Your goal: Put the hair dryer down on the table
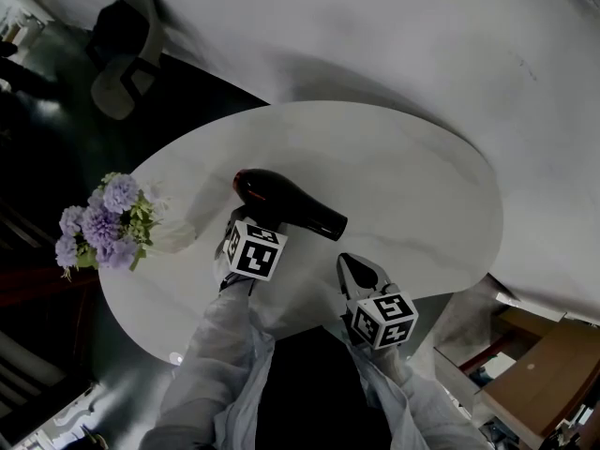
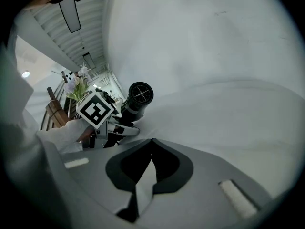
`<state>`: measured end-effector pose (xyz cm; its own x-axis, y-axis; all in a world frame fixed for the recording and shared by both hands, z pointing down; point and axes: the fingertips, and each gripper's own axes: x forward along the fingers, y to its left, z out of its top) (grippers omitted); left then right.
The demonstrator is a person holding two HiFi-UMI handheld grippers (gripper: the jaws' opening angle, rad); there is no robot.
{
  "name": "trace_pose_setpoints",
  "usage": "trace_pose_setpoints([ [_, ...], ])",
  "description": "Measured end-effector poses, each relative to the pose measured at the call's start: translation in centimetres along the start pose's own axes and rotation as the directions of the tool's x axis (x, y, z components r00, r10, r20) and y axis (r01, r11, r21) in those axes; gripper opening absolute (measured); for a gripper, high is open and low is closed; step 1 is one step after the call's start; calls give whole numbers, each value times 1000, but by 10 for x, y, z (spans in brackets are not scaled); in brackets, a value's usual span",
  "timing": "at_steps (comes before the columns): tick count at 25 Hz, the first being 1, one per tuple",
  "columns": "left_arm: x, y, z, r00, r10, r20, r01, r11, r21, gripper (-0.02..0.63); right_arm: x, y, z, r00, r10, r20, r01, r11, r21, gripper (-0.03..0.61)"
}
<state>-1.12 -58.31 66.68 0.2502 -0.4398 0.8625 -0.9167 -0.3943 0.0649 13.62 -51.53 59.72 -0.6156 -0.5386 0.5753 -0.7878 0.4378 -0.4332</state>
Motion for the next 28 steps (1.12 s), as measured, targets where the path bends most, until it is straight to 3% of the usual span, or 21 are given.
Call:
trace_pose_setpoints([
  [12,-2,-2,0,999,-40,5,40,999,3,269,-16,-7,-9,1000,-16,8,16,1000,16,9],
  [19,-6,-10,13,980,-182,82,188,979,-80,371,-21,-4,-11,999,-27,18,27,1000,13,9],
  [23,-18,-9,16,977,-185,109,195,977,-87,468,-25,3,-9,999,-31,34,31,1000,6,9],
  [28,-42,-12,11,974,-184,136,194,979,-68,486,-33,16,-7,998,-26,57,27,999,-20,9],
])
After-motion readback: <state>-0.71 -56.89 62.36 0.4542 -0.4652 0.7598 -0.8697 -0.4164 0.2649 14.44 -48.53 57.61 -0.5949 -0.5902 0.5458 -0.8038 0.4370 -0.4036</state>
